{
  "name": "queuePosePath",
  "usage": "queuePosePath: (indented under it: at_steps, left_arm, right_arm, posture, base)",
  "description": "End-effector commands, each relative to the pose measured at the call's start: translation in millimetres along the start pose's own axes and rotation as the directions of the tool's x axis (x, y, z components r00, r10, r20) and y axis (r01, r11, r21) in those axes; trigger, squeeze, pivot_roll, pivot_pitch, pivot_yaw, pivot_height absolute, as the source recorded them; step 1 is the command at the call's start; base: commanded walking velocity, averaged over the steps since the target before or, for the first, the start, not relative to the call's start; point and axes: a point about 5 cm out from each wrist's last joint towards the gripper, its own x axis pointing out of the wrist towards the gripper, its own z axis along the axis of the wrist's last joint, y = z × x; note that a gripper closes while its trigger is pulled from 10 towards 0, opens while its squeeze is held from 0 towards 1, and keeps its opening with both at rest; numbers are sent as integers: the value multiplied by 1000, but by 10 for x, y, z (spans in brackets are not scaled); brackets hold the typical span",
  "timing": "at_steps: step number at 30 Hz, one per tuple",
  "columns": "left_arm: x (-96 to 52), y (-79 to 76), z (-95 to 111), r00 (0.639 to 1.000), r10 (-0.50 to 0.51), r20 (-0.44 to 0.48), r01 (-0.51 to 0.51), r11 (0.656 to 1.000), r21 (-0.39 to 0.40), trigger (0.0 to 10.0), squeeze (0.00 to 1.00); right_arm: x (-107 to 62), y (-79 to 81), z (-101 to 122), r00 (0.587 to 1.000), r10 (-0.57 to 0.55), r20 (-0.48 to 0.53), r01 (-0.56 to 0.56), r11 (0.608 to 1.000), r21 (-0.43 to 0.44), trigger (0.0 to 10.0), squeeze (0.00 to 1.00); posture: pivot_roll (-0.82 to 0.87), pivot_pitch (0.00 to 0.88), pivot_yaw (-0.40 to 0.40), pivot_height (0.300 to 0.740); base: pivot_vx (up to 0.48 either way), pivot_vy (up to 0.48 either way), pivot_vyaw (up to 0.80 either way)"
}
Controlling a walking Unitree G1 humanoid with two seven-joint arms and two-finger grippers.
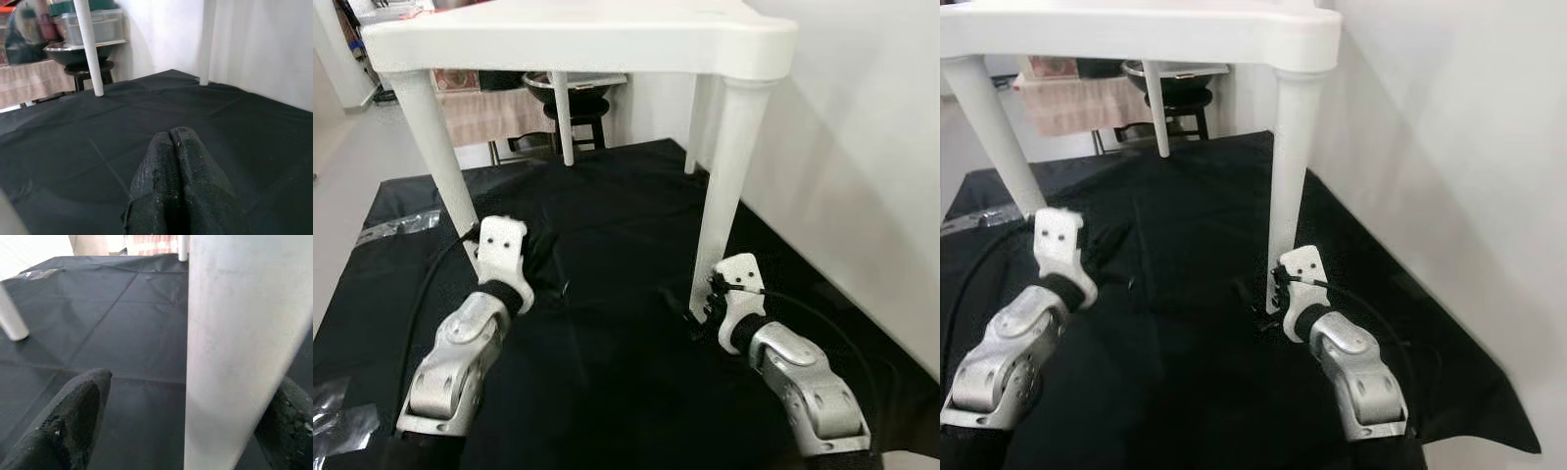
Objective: Building children table
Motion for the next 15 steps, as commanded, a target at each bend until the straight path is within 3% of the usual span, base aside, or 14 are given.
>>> queuePosePath:
  at_steps: [1, 5, 12, 13, 14, 15]
  left_arm:
    - [-102, 17, -218, 996, 27, -87, -26, 1000, 11, 10000, 0]
    - [-245, 29, -486, 982, 57, -179, -57, 998, 5, 10000, 0]
    - [-278, 36, -575, 977, 77, -198, -75, 997, 20, 10000, 0]
    - [-287, 42, -586, 977, 81, -198, -79, 997, 19, 10000, 0]
    - [-287, 42, -586, 977, 81, -198, -79, 997, 19, 10000, 0]
    - [-308, 62, -608, 975, 94, -203, -91, 996, 20, 10000, 0]
  right_arm:
    - [-120, -92, -90, 999, -28, -34, 28, 1000, 13, 10000, 1000]
    - [-321, -256, -210, 992, -97, -83, 98, 995, 1, 10000, 1000]
    - [-388, -287, -285, 986, -92, -139, 92, 996, -12, 10000, 1000]
    - [-394, -285, -295, 985, -91, -146, 90, 996, -13, 10000, 486]
    - [-394, -285, -295, 985, -91, -146, 90, 996, -13, 10000, 486]
    - [-397, -286, -303, 984, -88, -152, 88, 996, -9, 10000, 0]
  posture:
    - [-100, 0, -7, 740]
    - [-113, 0, 1, 740]
    - [-117, 0, 3, 740]
    - [-117, 0, 1, 740]
    - [-117, 0, 1, 740]
    - [-114, 0, -2, 740]
  base:
    - [0, 0, 0]
    - [0, 0, 0]
    - [0, 0, 0]
    - [0, 0, 0]
    - [0, 0, 0]
    - [0, 0, 0]
